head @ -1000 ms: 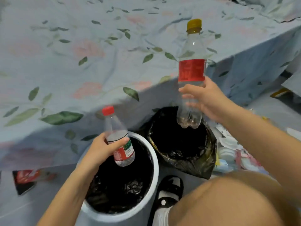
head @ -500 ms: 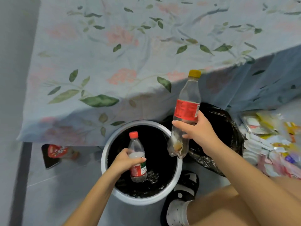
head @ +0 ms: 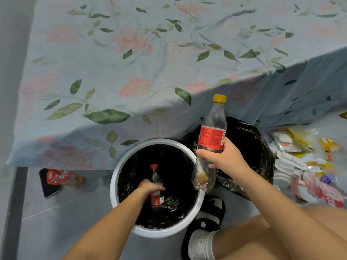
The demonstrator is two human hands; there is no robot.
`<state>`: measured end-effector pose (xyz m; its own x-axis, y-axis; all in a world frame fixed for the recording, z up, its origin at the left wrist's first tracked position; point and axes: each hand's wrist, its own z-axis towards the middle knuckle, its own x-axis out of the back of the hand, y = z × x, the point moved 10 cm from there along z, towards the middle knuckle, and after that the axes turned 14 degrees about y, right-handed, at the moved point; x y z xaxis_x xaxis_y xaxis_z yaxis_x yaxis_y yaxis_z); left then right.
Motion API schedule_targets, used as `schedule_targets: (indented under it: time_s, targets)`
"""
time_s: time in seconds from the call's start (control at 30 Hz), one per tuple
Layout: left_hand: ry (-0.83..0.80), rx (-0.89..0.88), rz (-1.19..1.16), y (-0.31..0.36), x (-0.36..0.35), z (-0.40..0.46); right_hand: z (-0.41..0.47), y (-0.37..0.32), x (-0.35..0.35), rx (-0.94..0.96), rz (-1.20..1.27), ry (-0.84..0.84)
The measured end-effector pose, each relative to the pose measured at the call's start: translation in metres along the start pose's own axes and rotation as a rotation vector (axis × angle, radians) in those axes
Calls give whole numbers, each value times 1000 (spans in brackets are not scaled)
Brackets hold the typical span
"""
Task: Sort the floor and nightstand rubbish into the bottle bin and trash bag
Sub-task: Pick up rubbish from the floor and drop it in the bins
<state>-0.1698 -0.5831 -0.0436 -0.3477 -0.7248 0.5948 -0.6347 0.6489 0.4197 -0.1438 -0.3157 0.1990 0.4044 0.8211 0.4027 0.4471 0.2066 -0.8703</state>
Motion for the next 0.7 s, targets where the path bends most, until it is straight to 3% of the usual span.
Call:
schedule_targets:
  time_s: [0.23, 0.43, 0.57, 0.7]
  targets:
    - [57, -2, 158, -4, 6, 8, -1, 3, -3, -2, 16, -46]
    - [83, 21, 137, -2, 6, 9, 2, 9, -4, -15, 6, -55]
    - [116, 24, -26, 25, 8, -2, 4, 13, -7, -22, -6, -80]
    - [185, -48, -413, 77, 35, -43, 5, 15, -14, -21, -20, -107]
